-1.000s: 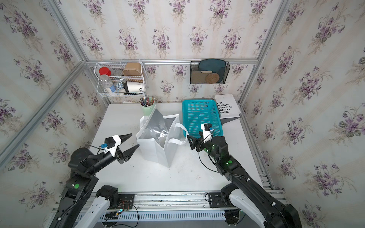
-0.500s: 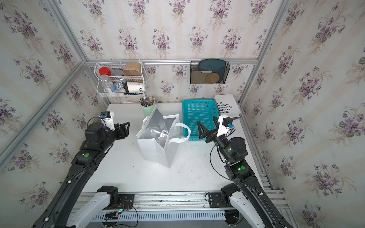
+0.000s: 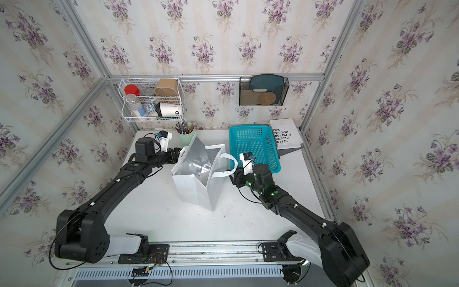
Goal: Place the ice pack in the delivery bag
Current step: Adjust the delivery bag at the center of the board.
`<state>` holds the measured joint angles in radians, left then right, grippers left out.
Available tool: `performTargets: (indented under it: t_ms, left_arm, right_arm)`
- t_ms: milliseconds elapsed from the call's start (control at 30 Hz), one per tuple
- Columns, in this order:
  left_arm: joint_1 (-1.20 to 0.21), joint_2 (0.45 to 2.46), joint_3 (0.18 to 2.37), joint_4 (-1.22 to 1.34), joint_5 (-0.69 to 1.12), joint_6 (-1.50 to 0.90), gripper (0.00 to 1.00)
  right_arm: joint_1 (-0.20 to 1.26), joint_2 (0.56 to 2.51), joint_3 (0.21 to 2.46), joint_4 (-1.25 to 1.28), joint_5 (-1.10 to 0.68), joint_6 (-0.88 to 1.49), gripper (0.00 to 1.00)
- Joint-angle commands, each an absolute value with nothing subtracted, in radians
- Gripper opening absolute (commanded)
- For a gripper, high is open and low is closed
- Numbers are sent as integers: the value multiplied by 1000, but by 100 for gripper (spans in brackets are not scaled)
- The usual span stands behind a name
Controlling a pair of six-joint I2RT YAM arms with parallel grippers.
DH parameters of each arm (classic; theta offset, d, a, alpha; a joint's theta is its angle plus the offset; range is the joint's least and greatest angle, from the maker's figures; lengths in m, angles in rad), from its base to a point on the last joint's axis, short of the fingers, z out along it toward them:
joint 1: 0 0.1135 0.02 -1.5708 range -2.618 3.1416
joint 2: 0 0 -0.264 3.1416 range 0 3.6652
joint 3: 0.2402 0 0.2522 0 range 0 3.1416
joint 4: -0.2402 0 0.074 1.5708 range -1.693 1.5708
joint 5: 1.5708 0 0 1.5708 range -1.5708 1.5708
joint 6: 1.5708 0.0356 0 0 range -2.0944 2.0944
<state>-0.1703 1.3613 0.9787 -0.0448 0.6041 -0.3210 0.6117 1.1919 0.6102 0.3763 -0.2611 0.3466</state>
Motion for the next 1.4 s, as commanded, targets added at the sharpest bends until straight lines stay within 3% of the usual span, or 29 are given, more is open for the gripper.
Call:
performTargets:
  t_ms: [0, 433, 767, 1233, 1367]
  left_arm:
    - [-183, 1347, 972, 48, 705, -338, 66]
    - [-310, 1335, 894, 87, 645, -397, 66]
    - [-393, 1348, 916, 66, 588, -431, 66]
    - [-345, 1219, 985, -241, 597, -382, 68]
    - [-338, 1164, 1067, -429, 416, -317, 68]
  right_arm:
    - [662, 1296, 669, 606, -314, 378, 59]
    - [716, 1501, 779, 697, -350, 434, 61]
    - [735, 1493, 748, 779, -369, 438, 63]
    - [734, 1463, 677, 885, -403, 438, 73]
    - [729, 1399, 648, 861, -405, 388, 76]
